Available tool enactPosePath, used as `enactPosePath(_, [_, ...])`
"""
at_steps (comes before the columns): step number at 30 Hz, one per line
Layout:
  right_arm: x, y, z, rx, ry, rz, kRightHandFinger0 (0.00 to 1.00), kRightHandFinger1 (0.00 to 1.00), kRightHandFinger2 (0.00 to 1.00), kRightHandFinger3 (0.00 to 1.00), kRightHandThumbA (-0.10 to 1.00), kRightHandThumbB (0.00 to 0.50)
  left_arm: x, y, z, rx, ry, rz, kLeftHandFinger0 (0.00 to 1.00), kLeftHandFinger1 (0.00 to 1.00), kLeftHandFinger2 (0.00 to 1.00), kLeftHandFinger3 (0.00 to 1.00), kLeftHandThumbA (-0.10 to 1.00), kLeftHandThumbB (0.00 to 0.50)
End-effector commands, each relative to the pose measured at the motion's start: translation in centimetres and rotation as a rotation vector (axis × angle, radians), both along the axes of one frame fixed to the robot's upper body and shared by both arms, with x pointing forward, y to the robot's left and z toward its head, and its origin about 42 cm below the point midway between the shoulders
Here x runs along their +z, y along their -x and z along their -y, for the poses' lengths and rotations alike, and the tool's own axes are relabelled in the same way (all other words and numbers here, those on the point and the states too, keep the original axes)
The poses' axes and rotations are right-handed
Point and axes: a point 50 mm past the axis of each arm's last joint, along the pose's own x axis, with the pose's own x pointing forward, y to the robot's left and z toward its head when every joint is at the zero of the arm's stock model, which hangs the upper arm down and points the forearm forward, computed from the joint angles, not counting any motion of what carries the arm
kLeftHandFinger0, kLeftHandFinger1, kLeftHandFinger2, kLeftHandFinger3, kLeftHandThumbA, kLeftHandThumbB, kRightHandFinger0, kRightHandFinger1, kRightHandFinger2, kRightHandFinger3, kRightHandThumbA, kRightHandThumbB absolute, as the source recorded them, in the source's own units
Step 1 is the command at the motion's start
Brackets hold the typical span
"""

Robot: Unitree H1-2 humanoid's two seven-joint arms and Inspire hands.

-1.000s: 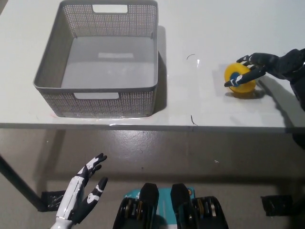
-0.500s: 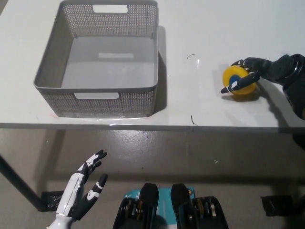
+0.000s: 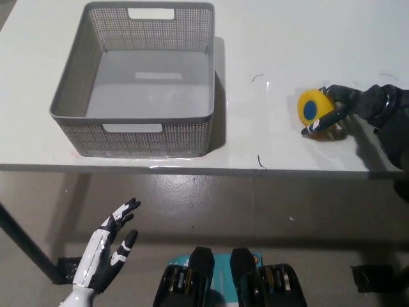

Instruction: Use the right hand to pick up a yellow duck toy and place it into a container on the left hand side

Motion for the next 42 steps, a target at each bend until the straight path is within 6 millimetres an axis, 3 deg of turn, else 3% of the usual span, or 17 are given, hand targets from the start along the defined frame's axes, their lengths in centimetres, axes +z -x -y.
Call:
enactPosePath(1, [-1.6, 0.7, 2.7, -0.179, 0.031, 0.044, 0.5, 0.65, 0.83, 1.0, 0.2, 0.281, 1.4, -0.4, -0.6, 0.002, 0.006, 0.071, 1.0, 1.0, 1.0, 1.0, 0.84, 0.214])
enactPosePath(2, [-1.8, 0.7, 2.9, -0.189, 0.05, 0.112, 0.84, 0.98, 1.0, 0.88, 0.07, 0.269, 1.3, -0.4, -0.6, 0.002, 0.006, 0.071, 1.0, 1.0, 1.0, 1.0, 0.84, 0.213])
enactPosePath(3, [-1.9, 0.8, 3.1, -0.201, 0.067, 0.198, 0.69, 0.79, 0.83, 0.8, -0.04, 0.191, 1.3, -0.5, -0.6, 0.003, 0.005, 0.07, 1.0, 1.0, 1.0, 1.0, 0.84, 0.216])
enactPosePath(5, [-1.7, 0.8, 3.3, -0.235, 0.025, 0.311, 0.29, 0.4, 0.51, 0.56, -0.09, 0.116, 1.3, -0.6, -0.6, 0.0, 0.004, 0.07, 1.0, 1.0, 1.0, 1.0, 0.83, 0.216])
enactPosePath(7, [-1.2, 0.6, 3.1, -0.268, -0.027, 0.376, 0.19, 0.34, 0.48, 0.61, -0.1, 0.15, 1.4, -0.6, -0.7, 0.001, 0.006, 0.071, 1.0, 1.0, 1.0, 1.0, 0.81, 0.224])
enactPosePath(12, [-0.8, 0.6, 3.4, -0.287, -0.078, 0.463, 0.11, 0.26, 0.38, 0.37, -0.1, 0.162, 1.5, -0.7, -0.6, -0.002, 0.006, 0.073, 1.0, 1.0, 1.0, 1.0, 0.79, 0.223])
enactPosePath(14, [-0.8, 0.7, 3.6, -0.296, -0.085, 0.474, 0.06, 0.22, 0.37, 0.34, -0.1, 0.17, 1.5, -0.7, -0.6, 0.001, 0.001, 0.075, 1.0, 1.0, 1.0, 1.0, 0.79, 0.228])
enactPosePath(18, [-0.7, 0.7, 3.6, -0.328, -0.142, 0.508, 0.0, 0.1, 0.33, 0.35, -0.1, 0.173, 1.4, -0.5, -0.6, -0.002, 0.002, 0.07, 1.0, 1.0, 1.0, 1.0, 0.79, 0.225])
enactPosePath(20, [-0.3, 0.6, 3.5, -0.344, -0.19, 0.537, 0.0, 0.12, 0.52, 0.35, -0.1, 0.172, 1.4, -0.5, -0.7, -0.001, -0.001, 0.072, 1.0, 1.0, 1.0, 1.0, 0.79, 0.224])
enactPosePath(21, [0.5, 0.3, 3.2, -0.345, -0.212, 0.559, 0.0, 0.19, 0.72, 0.35, -0.1, 0.161, 1.3, -0.5, -0.7, -0.001, 0.0, 0.069, 1.0, 1.0, 1.0, 1.0, 0.78, 0.223])
enactPosePath(22, [0.8, 0.2, 3.1, -0.342, -0.224, 0.572, 0.0, 0.32, 0.88, 0.48, -0.1, 0.158, 1.3, -0.5, -0.8, 0.0, 0.0, 0.068, 1.0, 1.0, 1.0, 1.0, 0.78, 0.223])
enactPosePath(23, [1.7, -0.1, 2.8, -0.338, -0.256, 0.607, 0.0, 0.38, 0.92, 0.57, -0.1, 0.156, 1.3, -0.4, -0.8, 0.001, -0.001, 0.067, 1.0, 1.0, 1.0, 1.0, 0.78, 0.224])
enactPosePath(27, [5.3, -1.1, 1.3, -0.297, -0.358, 0.738, 0.0, 0.42, 0.87, 0.76, -0.1, 0.151, 1.0, -0.1, -0.8, 0.005, -0.001, 0.058, 1.0, 1.0, 1.0, 1.0, 0.8, 0.237])
enactPosePath(30, [8.7, -1.8, -0.6, -0.274, -0.453, 0.823, 0.0, 0.32, 0.76, 0.75, -0.1, 0.135, 0.9, 0.0, -0.9, 0.006, 0.007, 0.052, 1.0, 1.0, 1.0, 1.0, 0.79, 0.241])
enactPosePath(32, [10.4, -2.1, -1.8, -0.245, -0.481, 0.861, 0.0, 0.33, 0.79, 0.84, -0.1, 0.128, 0.8, 0.0, -0.9, 0.006, 0.007, 0.051, 1.0, 1.0, 1.0, 1.0, 0.79, 0.247])
enactPosePath(36, [14.1, -2.3, -5.7, -0.151, -0.527, 0.934, 0.0, 0.38, 0.79, 0.82, -0.1, 0.13, 0.9, 0.0, -0.9, 0.008, -0.002, 0.053, 0.99, 1.0, 1.0, 1.0, 0.8, 0.249])
enactPosePath(42, [17.9, -1.3, -12.4, 0.045, -0.566, 1.042, 0.0, 0.31, 0.75, 0.82, -0.1, 0.152, 0.8, 0.0, -0.9, 0.006, -0.001, 0.052, 1.0, 1.0, 1.0, 1.0, 0.82, 0.252])
